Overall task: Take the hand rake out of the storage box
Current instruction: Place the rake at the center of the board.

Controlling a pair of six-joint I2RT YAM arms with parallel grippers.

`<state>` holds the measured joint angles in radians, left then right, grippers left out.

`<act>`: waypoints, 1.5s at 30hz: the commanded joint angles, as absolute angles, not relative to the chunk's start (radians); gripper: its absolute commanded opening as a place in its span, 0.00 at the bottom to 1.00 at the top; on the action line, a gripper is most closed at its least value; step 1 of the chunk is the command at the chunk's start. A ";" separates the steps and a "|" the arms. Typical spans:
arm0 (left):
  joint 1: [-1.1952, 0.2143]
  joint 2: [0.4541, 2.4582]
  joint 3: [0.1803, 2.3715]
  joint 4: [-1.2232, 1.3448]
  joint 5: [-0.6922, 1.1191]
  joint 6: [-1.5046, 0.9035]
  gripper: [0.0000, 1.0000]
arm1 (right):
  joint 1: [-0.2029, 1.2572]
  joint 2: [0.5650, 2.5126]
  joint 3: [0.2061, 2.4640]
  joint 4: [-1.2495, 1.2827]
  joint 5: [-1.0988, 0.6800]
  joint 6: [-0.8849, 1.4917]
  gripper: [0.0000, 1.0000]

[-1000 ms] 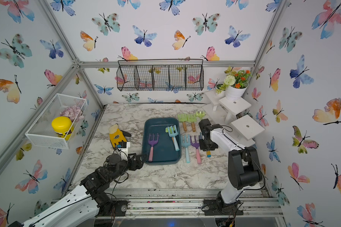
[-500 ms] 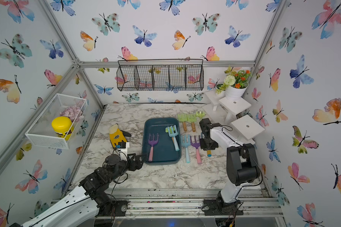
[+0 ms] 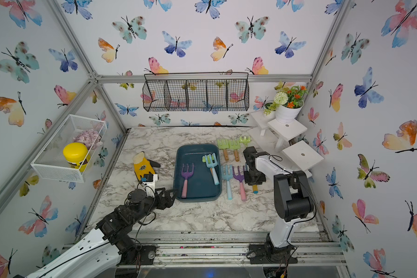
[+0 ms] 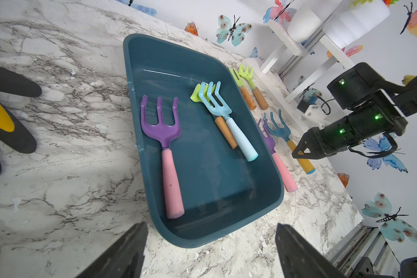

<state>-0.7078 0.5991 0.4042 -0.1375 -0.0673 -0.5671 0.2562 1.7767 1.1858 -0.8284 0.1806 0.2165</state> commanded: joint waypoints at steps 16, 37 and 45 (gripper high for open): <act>-0.703 0.606 0.477 -0.206 -0.045 -0.575 0.89 | 0.250 1.709 1.149 -0.812 0.179 0.227 0.55; -0.706 0.984 0.651 -0.238 -0.066 -0.542 0.72 | 0.250 1.209 0.975 -0.505 -0.201 0.193 0.68; -0.706 1.190 0.771 -0.253 -0.075 -0.512 0.71 | 0.250 1.133 0.936 -0.451 -0.325 0.195 0.68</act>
